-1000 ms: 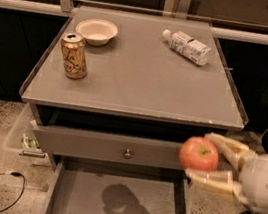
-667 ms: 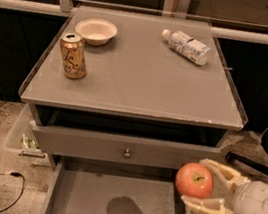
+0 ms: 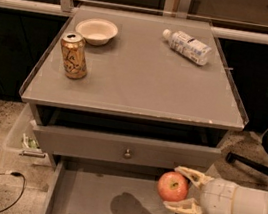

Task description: Place apple into middle drawer

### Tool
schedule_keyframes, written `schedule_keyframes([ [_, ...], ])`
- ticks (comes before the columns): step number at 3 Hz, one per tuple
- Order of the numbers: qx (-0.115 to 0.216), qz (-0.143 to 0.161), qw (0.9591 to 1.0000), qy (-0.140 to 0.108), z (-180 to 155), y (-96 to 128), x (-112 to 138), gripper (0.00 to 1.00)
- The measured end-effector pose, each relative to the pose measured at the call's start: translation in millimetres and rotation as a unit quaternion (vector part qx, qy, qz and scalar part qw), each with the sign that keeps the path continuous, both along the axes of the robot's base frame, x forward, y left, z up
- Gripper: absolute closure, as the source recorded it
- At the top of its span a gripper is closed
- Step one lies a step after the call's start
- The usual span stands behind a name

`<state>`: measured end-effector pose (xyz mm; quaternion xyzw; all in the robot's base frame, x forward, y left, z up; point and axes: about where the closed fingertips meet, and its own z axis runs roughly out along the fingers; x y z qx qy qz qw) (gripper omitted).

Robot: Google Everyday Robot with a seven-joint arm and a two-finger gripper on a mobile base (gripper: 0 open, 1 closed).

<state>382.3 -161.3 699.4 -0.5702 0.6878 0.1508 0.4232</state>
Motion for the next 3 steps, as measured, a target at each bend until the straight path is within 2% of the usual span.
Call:
schedule_keyframes([
  [1, -0.005, 0.014, 0.9999, -0.002, -1, 9, 3, 1.0],
  [2, -0.005, 0.014, 0.9999, -0.002, -1, 9, 3, 1.0],
  [3, -0.016, 0.01, 0.9997, 0.015, -22, 10, 4, 1.0],
])
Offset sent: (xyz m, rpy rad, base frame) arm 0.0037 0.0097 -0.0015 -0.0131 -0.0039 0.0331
